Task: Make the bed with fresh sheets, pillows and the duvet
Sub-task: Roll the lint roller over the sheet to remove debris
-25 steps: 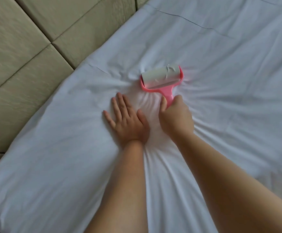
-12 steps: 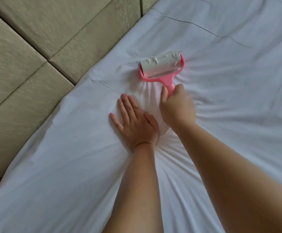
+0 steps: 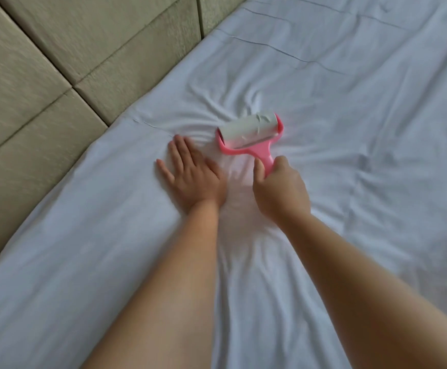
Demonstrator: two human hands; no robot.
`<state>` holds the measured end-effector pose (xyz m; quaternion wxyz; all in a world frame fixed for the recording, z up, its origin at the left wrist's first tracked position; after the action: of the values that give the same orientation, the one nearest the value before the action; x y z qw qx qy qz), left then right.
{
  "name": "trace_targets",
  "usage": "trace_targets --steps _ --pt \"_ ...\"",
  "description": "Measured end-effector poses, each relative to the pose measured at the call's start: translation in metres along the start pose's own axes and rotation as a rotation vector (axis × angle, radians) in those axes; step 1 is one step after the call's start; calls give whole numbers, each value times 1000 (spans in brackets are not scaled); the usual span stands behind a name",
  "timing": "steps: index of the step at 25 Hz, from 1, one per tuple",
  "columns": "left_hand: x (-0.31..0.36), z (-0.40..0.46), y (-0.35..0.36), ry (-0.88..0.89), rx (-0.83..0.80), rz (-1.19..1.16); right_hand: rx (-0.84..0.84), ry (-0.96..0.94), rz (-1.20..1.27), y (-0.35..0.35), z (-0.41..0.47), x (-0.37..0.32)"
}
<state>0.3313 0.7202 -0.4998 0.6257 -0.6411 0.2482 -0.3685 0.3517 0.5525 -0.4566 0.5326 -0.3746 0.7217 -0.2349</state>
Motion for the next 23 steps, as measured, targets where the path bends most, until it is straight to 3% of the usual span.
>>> trace_targets --steps 3,12,16,19,23 --pt "-3 -20 -1 53 -111 35 -7 22 -23 -10 -39 25" --pt "15 -141 -12 137 -183 -64 106 135 23 -41 -144 93" --pt "24 -157 -15 127 -90 -87 92 267 84 -57 -146 119" --pt "31 -156 -8 82 -84 -72 15 256 121 -52 -136 126" --pt "40 -148 -2 84 98 -80 -54 233 95 -50 -100 117"
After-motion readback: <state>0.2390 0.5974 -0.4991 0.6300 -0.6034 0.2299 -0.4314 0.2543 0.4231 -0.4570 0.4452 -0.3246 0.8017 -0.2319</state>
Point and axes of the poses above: each hand's wrist, its own z-axis towards the middle knuckle, its own y-axis out of the palm, x = y × z, the point moved 7 cm from there along z, towards the middle knuckle, and after that the axes turned 2 degrees about -x, right-handed, at the moved point
